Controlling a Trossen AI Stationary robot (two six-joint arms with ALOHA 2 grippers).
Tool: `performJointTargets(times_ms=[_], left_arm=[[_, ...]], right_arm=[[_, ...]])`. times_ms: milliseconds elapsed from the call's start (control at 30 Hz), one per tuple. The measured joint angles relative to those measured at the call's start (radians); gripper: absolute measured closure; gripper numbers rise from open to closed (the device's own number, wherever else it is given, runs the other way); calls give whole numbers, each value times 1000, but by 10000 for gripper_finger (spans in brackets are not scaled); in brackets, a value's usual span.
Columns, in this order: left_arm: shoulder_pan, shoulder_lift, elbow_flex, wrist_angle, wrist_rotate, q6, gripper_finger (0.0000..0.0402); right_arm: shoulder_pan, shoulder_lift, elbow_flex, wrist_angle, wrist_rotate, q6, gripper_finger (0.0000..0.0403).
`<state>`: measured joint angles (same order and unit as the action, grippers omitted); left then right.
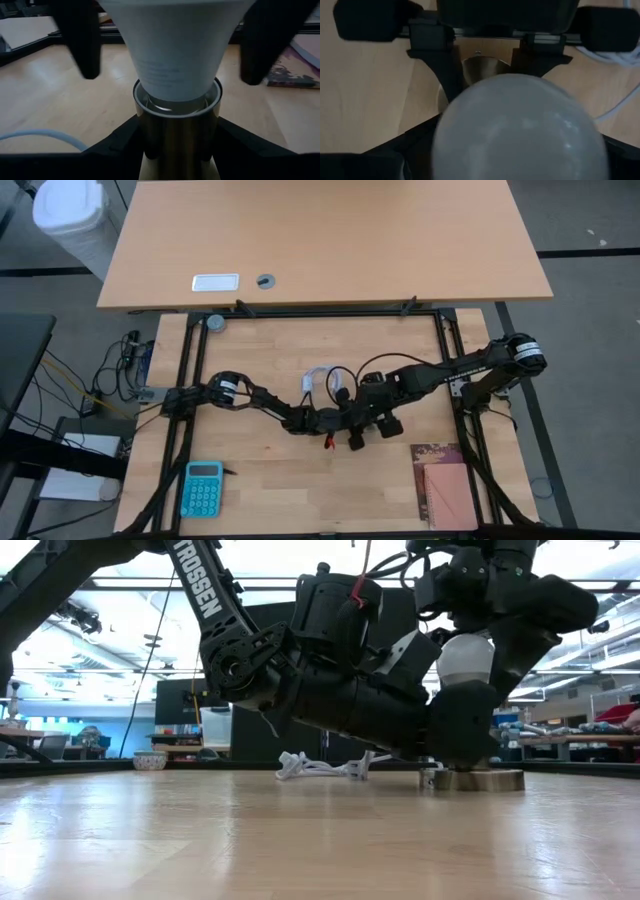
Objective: Screw lightbulb
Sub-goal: Insert the white lightbulb into the lamp socket
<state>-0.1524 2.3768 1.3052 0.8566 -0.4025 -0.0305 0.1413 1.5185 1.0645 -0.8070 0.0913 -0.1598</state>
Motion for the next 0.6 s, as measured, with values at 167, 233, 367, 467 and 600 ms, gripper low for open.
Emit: performJointTargets(times_ms=[167, 233, 367, 467, 600], left_arm=[[0, 0, 0, 0, 40, 9, 204], [0, 0, 0, 0, 57, 23, 204], [2, 0, 0, 0, 84, 27, 204], [4, 0, 0, 0, 111, 40, 204], [6, 0, 0, 0, 161, 68, 204]], right_arm=[[0, 0, 0, 0, -1, -80, 66], [0, 0, 0, 0, -17, -104, 66], [3, 0, 0, 0, -67, -151, 66], [9, 0, 0, 0, -96, -195, 66], [24, 0, 0, 0, -123, -246, 66]])
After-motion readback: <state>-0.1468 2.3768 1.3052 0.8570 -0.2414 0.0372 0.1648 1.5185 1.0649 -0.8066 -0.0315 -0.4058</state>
